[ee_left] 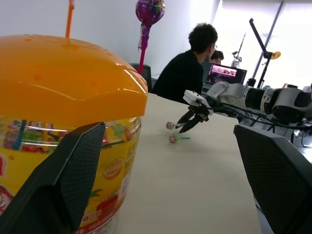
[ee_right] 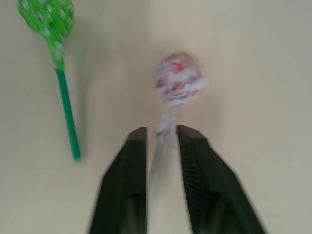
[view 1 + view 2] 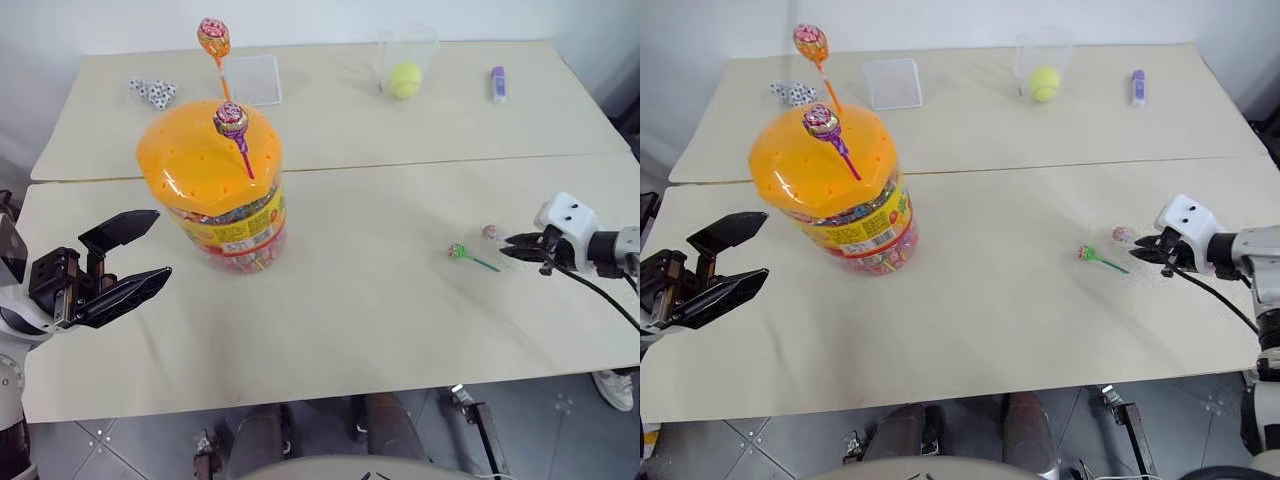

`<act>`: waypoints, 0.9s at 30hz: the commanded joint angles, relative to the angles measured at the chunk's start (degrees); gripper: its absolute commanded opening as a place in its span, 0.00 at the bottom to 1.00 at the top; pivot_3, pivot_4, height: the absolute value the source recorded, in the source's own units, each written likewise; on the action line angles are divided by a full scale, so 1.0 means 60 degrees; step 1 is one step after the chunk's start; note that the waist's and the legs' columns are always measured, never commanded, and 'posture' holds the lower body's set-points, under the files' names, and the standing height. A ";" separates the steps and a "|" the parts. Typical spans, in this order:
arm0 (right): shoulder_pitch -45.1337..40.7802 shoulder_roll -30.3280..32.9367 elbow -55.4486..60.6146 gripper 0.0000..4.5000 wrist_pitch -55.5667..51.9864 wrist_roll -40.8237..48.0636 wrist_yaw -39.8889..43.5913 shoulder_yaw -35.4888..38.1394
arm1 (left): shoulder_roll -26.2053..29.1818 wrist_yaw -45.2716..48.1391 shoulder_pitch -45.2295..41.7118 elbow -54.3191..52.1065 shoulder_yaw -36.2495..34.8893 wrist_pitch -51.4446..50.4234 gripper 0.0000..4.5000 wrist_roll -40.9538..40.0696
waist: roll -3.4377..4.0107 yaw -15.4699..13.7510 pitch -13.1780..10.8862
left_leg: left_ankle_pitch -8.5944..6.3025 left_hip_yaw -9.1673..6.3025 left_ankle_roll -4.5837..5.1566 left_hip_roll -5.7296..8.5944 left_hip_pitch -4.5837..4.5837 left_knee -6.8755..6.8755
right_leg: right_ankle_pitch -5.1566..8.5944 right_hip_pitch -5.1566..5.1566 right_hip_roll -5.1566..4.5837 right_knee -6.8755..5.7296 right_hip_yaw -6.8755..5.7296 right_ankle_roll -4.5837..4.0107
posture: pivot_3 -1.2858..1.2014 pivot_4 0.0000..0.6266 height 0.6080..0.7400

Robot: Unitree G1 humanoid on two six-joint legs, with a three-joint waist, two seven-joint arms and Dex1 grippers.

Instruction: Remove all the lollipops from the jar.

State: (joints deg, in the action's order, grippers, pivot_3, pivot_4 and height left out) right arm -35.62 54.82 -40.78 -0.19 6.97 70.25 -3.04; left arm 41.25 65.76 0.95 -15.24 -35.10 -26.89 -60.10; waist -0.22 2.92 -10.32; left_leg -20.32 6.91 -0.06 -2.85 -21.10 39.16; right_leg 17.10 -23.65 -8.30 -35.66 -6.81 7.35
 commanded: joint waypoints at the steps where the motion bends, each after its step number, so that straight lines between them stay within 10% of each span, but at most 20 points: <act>1: -0.0407 -0.0272 0.1144 0.54 -0.0306 0.1430 0.0899 0.0962 | -0.0198 -0.0428 -0.0054 -0.0105 -0.0660 0.0152 1.00 -0.0475 | 0.0000 -0.0037 0.0000 | 0.0000 -0.0002 0.0000 0.0000 -0.0002 0.0000 | 0.0000 0.0000 0.0000 0.0001 -0.0002 0.0000 | 0.52 0.24 1.00; 5: -0.1141 -0.1234 0.4165 0.84 -0.2379 0.3668 0.1099 0.1440 | -0.0512 -0.0970 -0.0094 0.0301 -0.1293 -0.0054 1.00 -0.1202 | 0.0003 -0.0062 -0.0001 | 0.0000 -0.0021 0.0001 -0.0006 0.0001 0.0005 | -0.0001 -0.0001 0.0000 -0.0008 0.0000 0.0001 | 0.52 0.24 1.00; 11: -0.2246 -0.3095 0.7011 0.84 -0.4500 0.5350 0.0145 0.0895 | -0.0588 -0.1213 -0.0356 0.0891 -0.1582 -0.0061 1.00 -0.1497 | -0.0024 -0.0261 0.0010 | -0.0007 -0.0039 -0.0003 -0.0005 -0.0007 0.0008 | -0.0001 -0.0003 -0.0001 -0.0027 -0.0023 0.0000 | 0.52 0.24 1.00; 24: -0.3827 -0.6465 0.6673 0.84 -0.4529 0.3832 -0.1663 -0.1140 | -0.0274 -0.0516 -0.0772 0.1623 -0.1166 -0.0046 1.00 -0.0949 | -0.0038 -0.0169 0.0017 | -0.0008 -0.0046 -0.0003 0.0004 -0.0019 0.0020 | -0.0002 -0.0004 -0.0001 -0.0040 -0.0046 0.0001 | 0.52 0.24 1.00; 27: -0.3797 -0.6691 0.6690 0.70 -0.4401 0.3650 -0.1713 -0.1349 | -0.0363 -0.0570 -0.0888 0.1562 -0.1142 -0.0016 1.00 -0.0964 | -0.0040 -0.0184 0.0018 | -0.0013 -0.0050 0.0001 0.0009 -0.0023 0.0017 | -0.0002 -0.0004 -0.0003 -0.0036 -0.0046 0.0002 | 0.52 0.24 1.00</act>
State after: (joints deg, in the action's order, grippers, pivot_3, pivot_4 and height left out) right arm -57.80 15.55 -1.88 -27.36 29.26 60.43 -10.91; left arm 38.72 62.09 -3.87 -4.79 -41.49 -27.56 -65.89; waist -0.46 1.81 -10.21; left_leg -20.41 6.61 -0.05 -2.80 -21.22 39.26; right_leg 17.09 -23.67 -8.32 -35.87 -7.09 7.36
